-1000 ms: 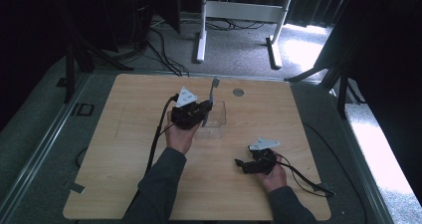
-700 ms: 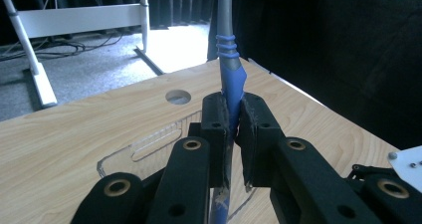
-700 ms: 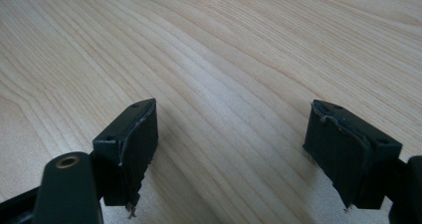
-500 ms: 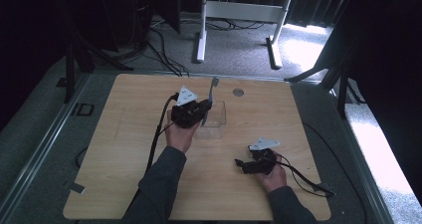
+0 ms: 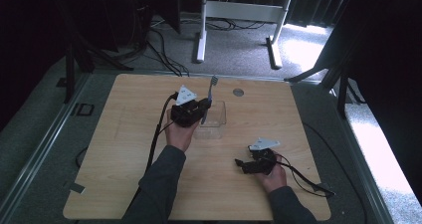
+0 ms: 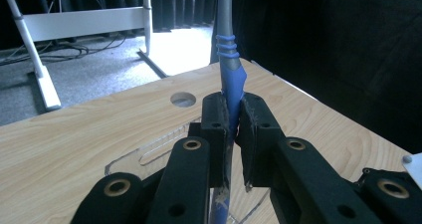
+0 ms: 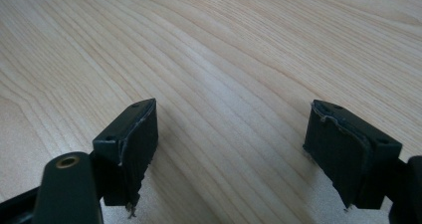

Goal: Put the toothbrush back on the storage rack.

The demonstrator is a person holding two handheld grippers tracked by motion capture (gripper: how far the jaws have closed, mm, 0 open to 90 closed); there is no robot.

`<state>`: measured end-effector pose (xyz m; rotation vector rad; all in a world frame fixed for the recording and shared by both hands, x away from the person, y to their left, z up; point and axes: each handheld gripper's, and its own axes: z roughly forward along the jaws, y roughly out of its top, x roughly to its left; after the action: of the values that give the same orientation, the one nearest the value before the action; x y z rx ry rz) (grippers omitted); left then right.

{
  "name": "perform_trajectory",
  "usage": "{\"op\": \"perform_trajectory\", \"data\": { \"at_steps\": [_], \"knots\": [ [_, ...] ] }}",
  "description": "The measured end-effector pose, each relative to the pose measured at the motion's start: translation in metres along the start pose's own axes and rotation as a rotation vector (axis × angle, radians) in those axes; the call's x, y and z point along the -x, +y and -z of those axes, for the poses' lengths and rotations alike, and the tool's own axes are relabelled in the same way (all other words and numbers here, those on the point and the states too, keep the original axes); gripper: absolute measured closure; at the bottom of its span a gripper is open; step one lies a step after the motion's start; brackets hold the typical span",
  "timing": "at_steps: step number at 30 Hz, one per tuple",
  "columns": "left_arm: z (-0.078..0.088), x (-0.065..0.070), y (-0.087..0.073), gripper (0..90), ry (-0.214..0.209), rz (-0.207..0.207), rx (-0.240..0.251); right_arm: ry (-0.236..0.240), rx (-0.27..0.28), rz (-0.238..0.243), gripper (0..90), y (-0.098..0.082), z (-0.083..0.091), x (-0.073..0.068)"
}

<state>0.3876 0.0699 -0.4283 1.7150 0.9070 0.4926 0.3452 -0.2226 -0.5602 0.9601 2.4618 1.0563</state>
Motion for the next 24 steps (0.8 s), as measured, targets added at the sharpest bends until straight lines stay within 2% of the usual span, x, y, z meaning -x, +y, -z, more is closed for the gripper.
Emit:
{"op": "perform_trajectory", "data": {
  "at_steps": [12, 24],
  "knots": [
    [-0.004, -0.005, -0.003, 81.9, 0.001, -0.008, -0.001, 0.001, -0.001, 0.000, 20.6, 0.000, 0.000, 0.000],
    [-0.011, -0.010, -0.008, 81.8, 0.006, -0.009, -0.026, -0.001, -0.001, 0.002, 20.6, 0.000, 0.000, 0.000]
  ]
}}
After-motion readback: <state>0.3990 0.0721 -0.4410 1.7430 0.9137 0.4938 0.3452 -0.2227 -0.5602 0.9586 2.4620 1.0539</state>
